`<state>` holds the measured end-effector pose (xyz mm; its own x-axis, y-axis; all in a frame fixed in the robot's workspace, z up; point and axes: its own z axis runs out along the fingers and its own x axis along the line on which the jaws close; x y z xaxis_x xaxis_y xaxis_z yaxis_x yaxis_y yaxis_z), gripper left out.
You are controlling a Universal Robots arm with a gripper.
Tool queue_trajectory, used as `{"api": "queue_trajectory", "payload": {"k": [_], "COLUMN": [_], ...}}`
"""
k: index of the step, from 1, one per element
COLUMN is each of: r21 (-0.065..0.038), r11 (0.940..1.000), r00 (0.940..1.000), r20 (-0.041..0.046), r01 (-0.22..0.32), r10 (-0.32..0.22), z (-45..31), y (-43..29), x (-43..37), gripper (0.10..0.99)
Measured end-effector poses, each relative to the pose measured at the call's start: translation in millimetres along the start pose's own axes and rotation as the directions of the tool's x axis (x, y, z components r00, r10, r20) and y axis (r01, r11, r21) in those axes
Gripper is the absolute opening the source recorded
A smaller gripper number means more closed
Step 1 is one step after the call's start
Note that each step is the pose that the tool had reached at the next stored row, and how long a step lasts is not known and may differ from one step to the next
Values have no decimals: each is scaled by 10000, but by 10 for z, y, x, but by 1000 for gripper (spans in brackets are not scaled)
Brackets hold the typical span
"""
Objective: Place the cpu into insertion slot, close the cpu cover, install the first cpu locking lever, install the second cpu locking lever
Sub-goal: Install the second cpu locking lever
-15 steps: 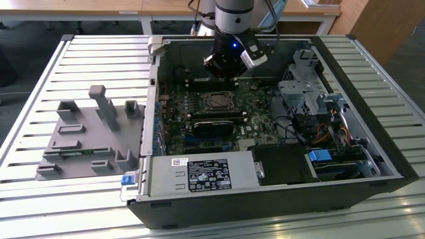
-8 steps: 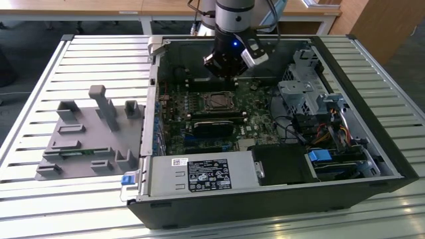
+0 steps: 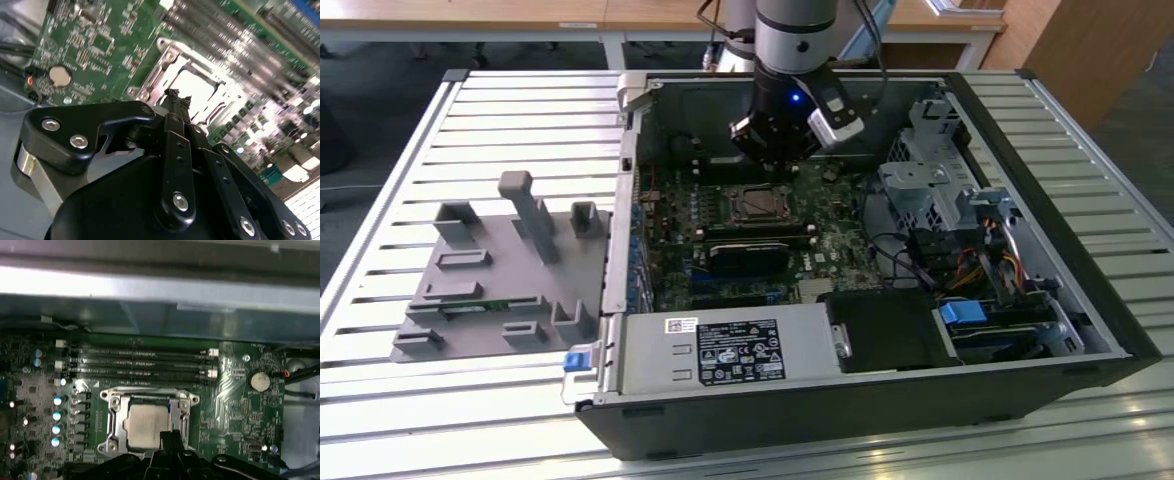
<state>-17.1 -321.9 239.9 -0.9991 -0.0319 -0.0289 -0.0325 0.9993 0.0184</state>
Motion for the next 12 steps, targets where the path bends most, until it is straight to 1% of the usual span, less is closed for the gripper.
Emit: {"api": "queue_trajectory", "payload": {"k": [4, 6, 7, 10, 12], "r21": [-2, 0, -2, -33, -36], "r11": [10000, 10000, 10000, 10000, 10000], "r00": [10000, 10000, 10000, 9998, 9998], "r20": [0, -21, -56, -201, -211], "r01": [0, 0, -1, -5, -5], "r10": [0, 0, 1, 4, 5], "z": [-2, -4, -4, -4, -3], "y": [-138, -185, -204, -251, -290], "x": [4, 5, 4, 2, 3], "gripper": [106, 106, 106, 106, 106]}}
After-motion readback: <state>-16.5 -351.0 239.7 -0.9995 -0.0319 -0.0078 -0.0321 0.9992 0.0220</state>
